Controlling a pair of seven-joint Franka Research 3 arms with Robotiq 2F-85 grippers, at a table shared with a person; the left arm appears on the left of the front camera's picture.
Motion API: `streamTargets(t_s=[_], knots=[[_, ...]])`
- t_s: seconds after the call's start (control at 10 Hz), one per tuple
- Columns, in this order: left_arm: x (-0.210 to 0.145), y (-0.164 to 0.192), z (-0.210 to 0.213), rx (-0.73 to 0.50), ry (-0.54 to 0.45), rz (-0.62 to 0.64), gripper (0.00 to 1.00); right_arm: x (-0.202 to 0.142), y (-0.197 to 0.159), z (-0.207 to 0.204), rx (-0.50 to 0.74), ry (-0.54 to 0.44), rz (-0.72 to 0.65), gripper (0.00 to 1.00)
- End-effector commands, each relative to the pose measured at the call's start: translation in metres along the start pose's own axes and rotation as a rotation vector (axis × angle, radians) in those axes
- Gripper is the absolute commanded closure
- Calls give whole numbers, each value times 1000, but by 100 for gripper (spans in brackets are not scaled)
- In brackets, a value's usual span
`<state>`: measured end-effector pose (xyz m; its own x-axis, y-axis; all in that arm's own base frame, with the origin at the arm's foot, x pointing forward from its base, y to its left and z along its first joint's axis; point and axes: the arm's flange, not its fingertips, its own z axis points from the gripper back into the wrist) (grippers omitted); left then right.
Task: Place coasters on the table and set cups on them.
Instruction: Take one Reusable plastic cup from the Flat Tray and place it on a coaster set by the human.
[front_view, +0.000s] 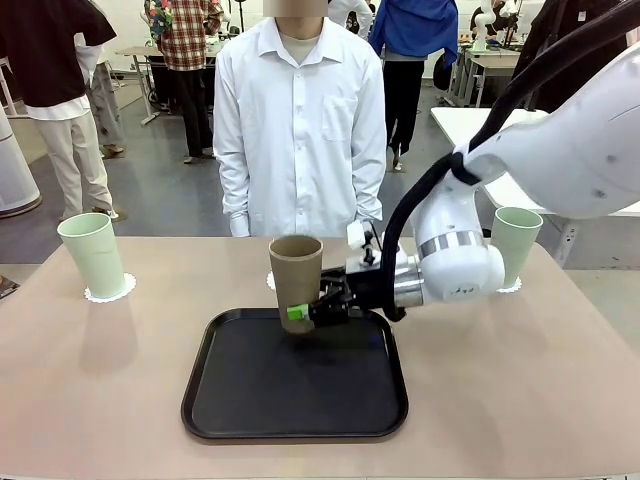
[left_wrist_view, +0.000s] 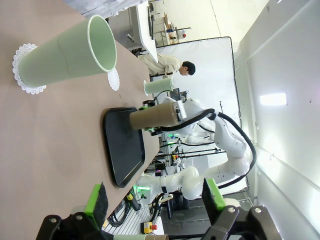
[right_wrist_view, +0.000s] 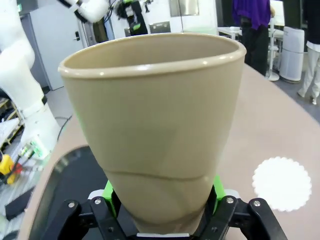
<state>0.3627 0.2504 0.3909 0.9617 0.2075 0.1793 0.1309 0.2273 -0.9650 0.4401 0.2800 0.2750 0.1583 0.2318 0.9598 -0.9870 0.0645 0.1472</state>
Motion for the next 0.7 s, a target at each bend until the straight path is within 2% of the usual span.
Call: streamTargets(t_s=[0.0, 0.3, 0.4, 0.5, 0.6], knots=[[-2, -2, 0, -1, -8, -5, 0, 52, 19, 12, -36, 13, -8, 100], [-2, -2, 0, -1, -8, -5, 0, 95, 26, 13, -53, 41, 30, 100], [-2, -2, 0, -1, -8, -5, 0, 99, 30, 13, -58, 60, 43, 100], [-2, -2, 0, -1, -8, -5, 0, 97, 25, 15, -50, 5, 40, 100], [-2, -2, 0, -1, -8, -5, 0, 97, 25, 15, -50, 5, 40, 100]])
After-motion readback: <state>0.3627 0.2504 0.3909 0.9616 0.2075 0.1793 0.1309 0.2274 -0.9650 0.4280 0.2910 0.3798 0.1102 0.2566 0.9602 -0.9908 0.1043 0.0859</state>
